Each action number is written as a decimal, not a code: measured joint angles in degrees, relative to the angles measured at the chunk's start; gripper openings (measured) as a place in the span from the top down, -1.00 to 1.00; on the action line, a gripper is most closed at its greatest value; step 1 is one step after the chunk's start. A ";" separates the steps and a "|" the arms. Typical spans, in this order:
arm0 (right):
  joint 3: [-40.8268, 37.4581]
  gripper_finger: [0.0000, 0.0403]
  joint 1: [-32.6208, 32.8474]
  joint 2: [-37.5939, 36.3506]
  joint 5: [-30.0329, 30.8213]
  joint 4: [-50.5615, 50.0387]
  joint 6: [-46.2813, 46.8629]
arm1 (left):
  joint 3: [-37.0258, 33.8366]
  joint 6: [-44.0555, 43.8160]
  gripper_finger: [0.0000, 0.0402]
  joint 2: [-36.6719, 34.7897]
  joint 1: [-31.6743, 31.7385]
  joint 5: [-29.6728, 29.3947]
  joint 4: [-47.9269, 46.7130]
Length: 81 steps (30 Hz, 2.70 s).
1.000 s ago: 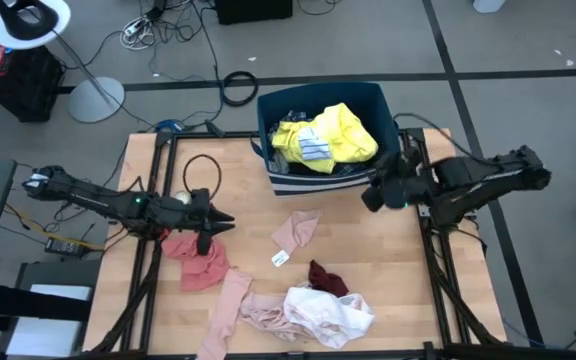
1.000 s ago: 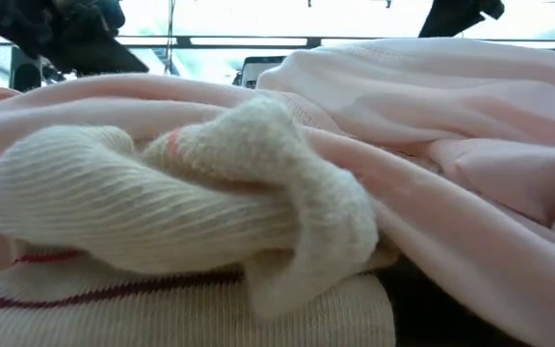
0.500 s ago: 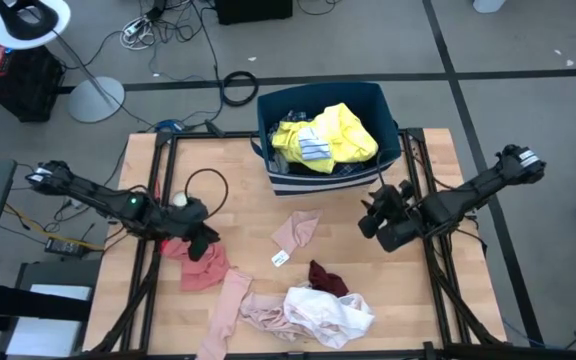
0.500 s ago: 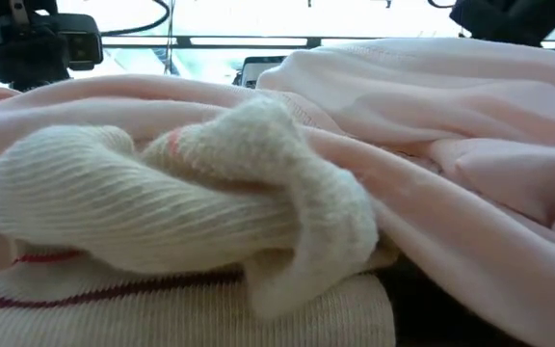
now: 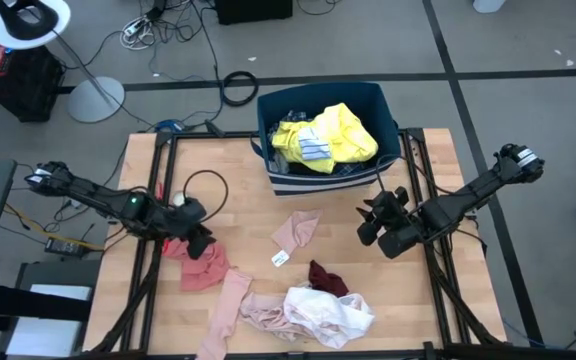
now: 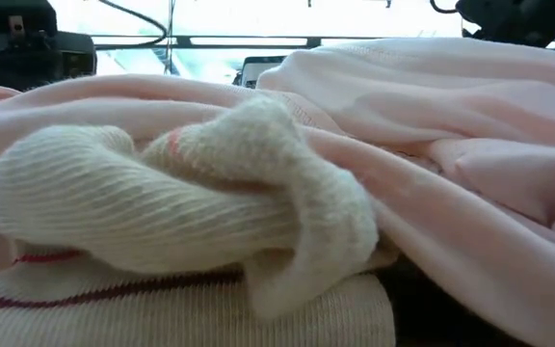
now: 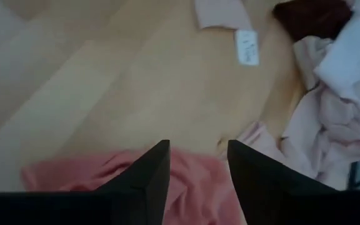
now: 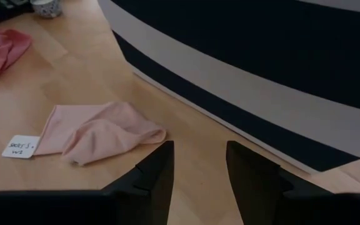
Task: Sort clothes
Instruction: Put the pink shirt into the blue laundry bin
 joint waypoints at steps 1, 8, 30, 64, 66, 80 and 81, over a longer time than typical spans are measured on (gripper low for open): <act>0.00 0.28 0.00 0.00 0.01 0.01 0.00 | 0.12 -1.13 0.17 0.00 0.00 0.06 -1.25; 0.00 0.28 0.00 0.00 0.16 0.47 -0.02 | 0.15 -9.94 0.17 0.16 0.02 0.19 -13.62; 0.00 0.28 0.00 -0.02 0.38 0.73 -0.53 | 0.25 -16.26 0.86 11.01 0.04 9.57 -12.47; 0.00 0.28 -2.74 -0.01 4.38 2.00 -4.68 | 68.90 45.56 1.00 38.65 29.06 9.33 17.32; 0.00 0.28 -3.10 -0.02 4.38 2.00 -4.68 | 73.41 45.55 1.00 43.16 32.29 12.92 17.37; 0.00 0.28 -3.17 -0.02 4.38 2.02 -7.59 | 82.81 45.38 0.94 65.12 42.13 16.06 14.99; 0.00 0.28 -3.17 -0.02 4.38 2.02 -7.67 | 82.81 45.27 0.92 66.31 42.49 16.05 13.97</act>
